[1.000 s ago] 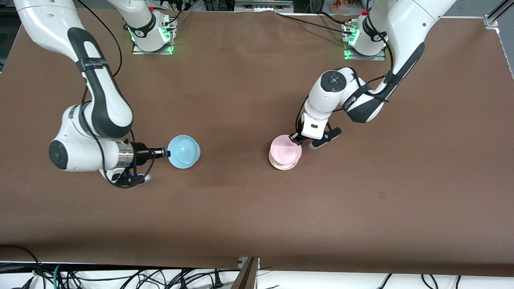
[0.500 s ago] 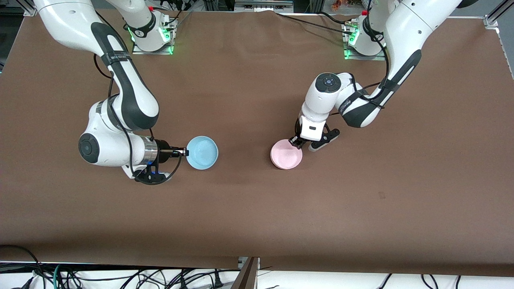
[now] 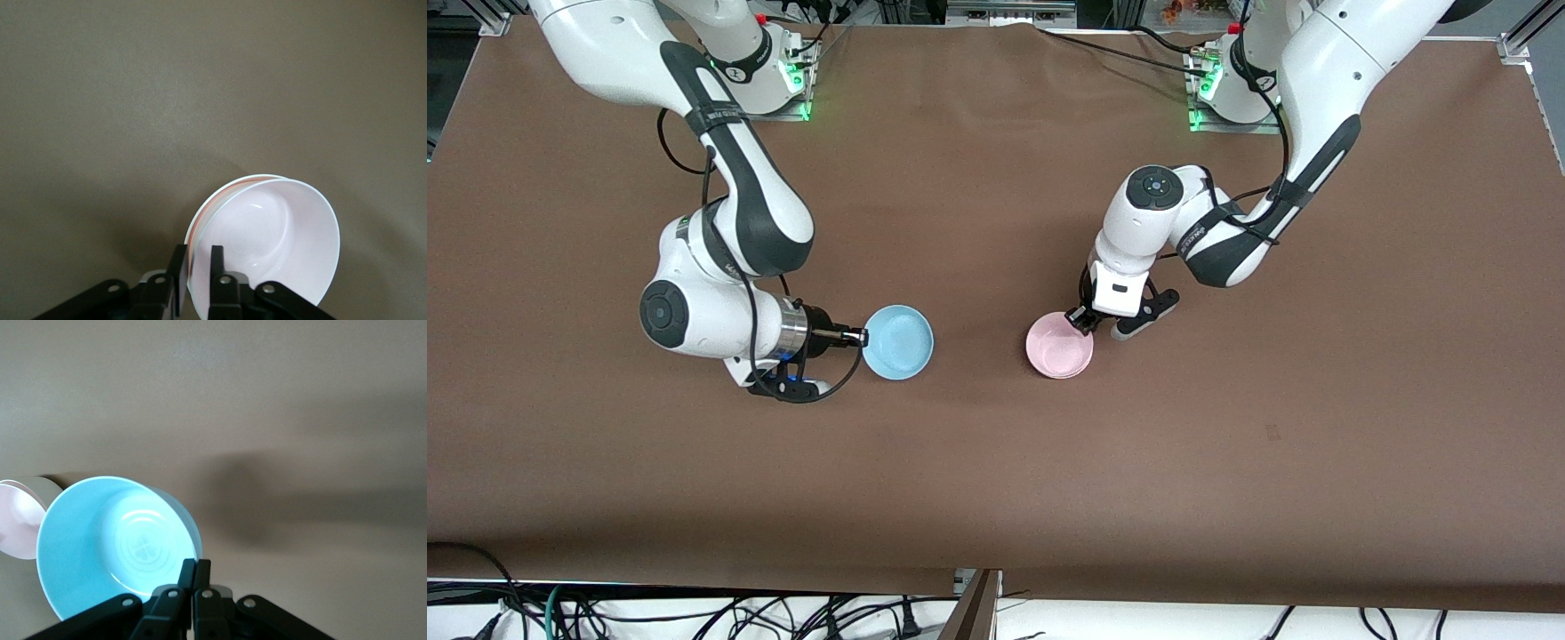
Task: Stack pink and blue bowls on white bowl
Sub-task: 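Release the pink bowl while the right gripper carries the blue bowl over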
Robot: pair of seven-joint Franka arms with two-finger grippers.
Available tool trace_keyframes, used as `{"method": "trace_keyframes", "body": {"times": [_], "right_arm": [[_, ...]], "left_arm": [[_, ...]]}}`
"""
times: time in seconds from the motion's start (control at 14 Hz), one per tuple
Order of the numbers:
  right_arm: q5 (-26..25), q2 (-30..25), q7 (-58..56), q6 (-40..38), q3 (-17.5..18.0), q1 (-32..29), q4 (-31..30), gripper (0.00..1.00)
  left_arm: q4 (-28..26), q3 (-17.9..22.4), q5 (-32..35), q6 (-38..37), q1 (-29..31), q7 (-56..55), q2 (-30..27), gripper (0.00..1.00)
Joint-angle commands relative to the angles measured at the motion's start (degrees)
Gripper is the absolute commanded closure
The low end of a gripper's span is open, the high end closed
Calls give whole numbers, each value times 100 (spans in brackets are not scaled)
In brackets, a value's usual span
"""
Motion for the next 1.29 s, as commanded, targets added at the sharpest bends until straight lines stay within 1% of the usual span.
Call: {"method": "trace_keyframes", "body": {"times": [0.0,0.14,0.21,0.29,0.36,0.43,0.5,0.57,0.64,0.79,0.86,1.07,1.14,1.21], "right_arm": [[-115,-25,152,36,-14,149,27,100],[-107,-25,161,115,-14,185,27,100],[-107,-25,161,124,-14,211,27,100],[-107,-25,161,167,-14,281,27,100],[-98,-25,170,220,-14,325,27,100],[-107,-25,266,229,-14,343,27,100],[-107,-25,336,273,-14,360,18,100],[-107,-25,389,325,-14,404,27,100],[-107,-25,512,378,-14,457,27,100],[-107,-8,758,527,-14,579,27,100],[-107,1,924,615,-14,658,27,100],[-107,80,1504,1054,-23,1036,35,100],[-107,106,1619,1186,-23,1107,36,100],[-107,115,1681,1274,-23,1168,36,100]], "left_arm": [[126,47,189,1,-67,-162,62,52],[213,30,180,-34,11,-118,27,53],[275,21,111,-69,21,-118,-8,59],[354,3,110,-165,38,-109,-69,68],[503,-23,66,-418,38,-83,-87,77],[739,-75,22,-804,56,-74,-105,88],[1037,-163,-135,-1199,65,-22,-114,96],[1379,-199,-423,-1534,91,188,-114,98],[1801,-234,-879,-1920,91,555,-114,100],[2741,-225,-1662,-2955,91,1442,-114,100],[3172,-225,-1918,-3457,135,1812,-114,100],[4245,-252,-2560,-4794,608,3015,-131,99],[4561,-243,-2780,-5198,845,3516,-201,99],[4756,-252,-2904,-5472,1082,3956,-228,99]]}}
